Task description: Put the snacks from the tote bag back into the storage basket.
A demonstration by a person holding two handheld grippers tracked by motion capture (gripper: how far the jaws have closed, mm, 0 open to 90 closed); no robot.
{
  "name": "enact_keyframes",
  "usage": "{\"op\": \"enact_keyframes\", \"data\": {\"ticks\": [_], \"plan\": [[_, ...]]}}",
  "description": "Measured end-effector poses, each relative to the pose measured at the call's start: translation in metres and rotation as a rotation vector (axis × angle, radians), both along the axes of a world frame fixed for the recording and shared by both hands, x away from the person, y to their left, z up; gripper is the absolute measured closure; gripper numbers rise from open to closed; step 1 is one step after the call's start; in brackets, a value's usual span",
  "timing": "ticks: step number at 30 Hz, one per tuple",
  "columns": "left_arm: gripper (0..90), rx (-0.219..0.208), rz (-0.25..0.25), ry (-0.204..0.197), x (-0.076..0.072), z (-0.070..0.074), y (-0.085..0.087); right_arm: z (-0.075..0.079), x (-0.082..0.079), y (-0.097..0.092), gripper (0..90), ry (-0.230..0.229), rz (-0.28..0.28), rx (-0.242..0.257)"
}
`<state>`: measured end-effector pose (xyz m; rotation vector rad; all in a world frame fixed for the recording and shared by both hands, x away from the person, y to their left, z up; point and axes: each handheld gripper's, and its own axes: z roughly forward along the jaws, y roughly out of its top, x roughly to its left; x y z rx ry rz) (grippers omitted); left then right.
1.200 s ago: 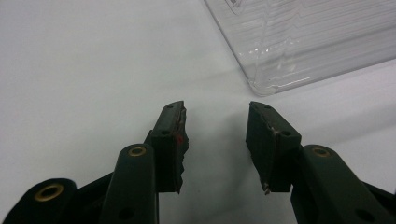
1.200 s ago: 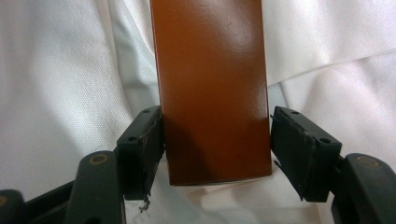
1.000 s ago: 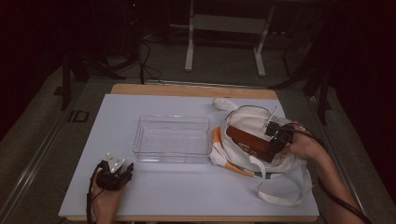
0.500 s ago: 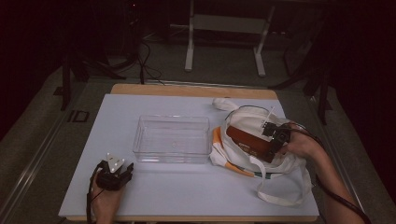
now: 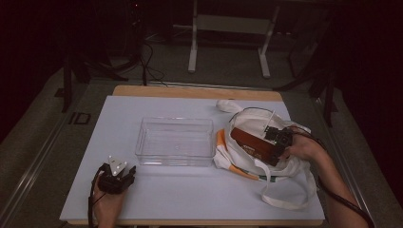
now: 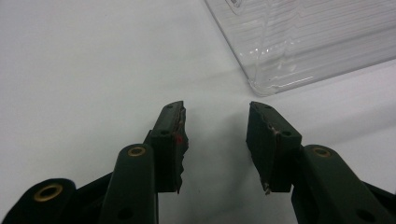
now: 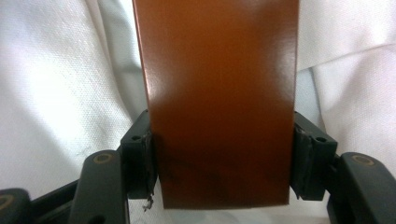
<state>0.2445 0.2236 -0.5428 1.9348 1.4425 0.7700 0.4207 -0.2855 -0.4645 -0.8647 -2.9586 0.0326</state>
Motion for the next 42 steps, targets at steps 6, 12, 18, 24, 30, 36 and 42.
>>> {"op": "enact_keyframes", "data": {"ticks": [6, 12, 18, 24, 30, 36, 42], "plan": [[57.6, 0.0, -0.001, 0.0, 0.0, 0.0, 0.0, 0.001, -0.001, 0.001, 41.2, 0.001, 0.013, 0.01], [57.6, 0.001, 0.0, 0.0, 0.0, 0.0, 0.0, 0.003, -0.003, -0.001, 41.9, 0.001, 0.021, 0.028], [57.5, 0.001, -0.001, 0.0, 0.0, 0.0, 0.0, 0.006, -0.004, -0.003, 42.2, -0.01, 0.027, 0.046], [57.5, 0.001, -0.001, 0.0, 0.0, 0.0, 0.0, 0.011, -0.005, -0.007, 42.4, -0.024, 0.027, 0.056], [57.5, 0.002, -0.001, 0.0, 0.0, 0.0, 0.0, 0.017, -0.006, -0.011, 42.5, -0.045, 0.03, 0.077], [57.5, 0.002, 0.0, -0.001, 0.0, 0.0, 0.0, 0.025, -0.007, -0.014, 42.5, -0.063, 0.042, 0.099], [57.5, 0.001, 0.0, 0.0, 0.0, 0.0, 0.0, 0.036, -0.008, -0.018, 42.5, -0.084, 0.046, 0.115]]}}
